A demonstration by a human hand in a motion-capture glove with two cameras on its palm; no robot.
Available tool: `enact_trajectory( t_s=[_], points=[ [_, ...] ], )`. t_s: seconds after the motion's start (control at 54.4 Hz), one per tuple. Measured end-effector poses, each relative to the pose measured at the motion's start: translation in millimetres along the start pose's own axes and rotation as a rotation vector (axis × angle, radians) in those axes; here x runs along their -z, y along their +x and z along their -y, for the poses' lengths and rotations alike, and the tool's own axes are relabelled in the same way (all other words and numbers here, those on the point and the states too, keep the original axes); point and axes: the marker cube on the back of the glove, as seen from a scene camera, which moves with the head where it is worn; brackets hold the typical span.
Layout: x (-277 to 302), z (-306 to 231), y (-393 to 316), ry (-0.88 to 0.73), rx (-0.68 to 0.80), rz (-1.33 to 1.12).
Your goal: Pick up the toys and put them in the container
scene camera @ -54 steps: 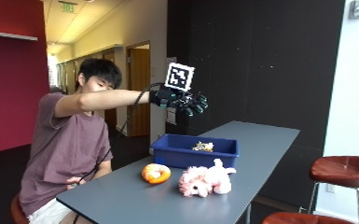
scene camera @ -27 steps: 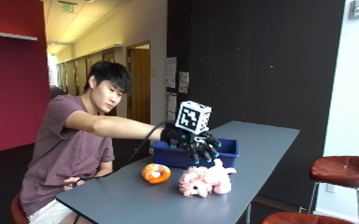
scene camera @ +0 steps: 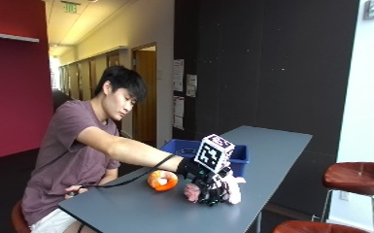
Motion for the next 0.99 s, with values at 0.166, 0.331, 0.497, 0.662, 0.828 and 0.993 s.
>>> enact_trajectory(
  t_s=[0.166, 0.331, 0.497, 0.662, 0.828, 0.993],
  points=[
    [-4.5, -4.2, -3.4, 0.069, 0.025, -0.029],
    [-0.9, -17.9, -8.5, 0.162, 0.105, 0.059],
    [22.3, -46.6, -15.8, 0.183, 0.158, 0.073],
    [70.2, -80.0, -19.6, 0.247, 0.203, 0.120],
    [123.4, -124.7, -34.5, 0.327, 0.261, 0.153],
    [147.1, -174.0, -74.1, 0.363, 0.386, 0.179]
  ],
)
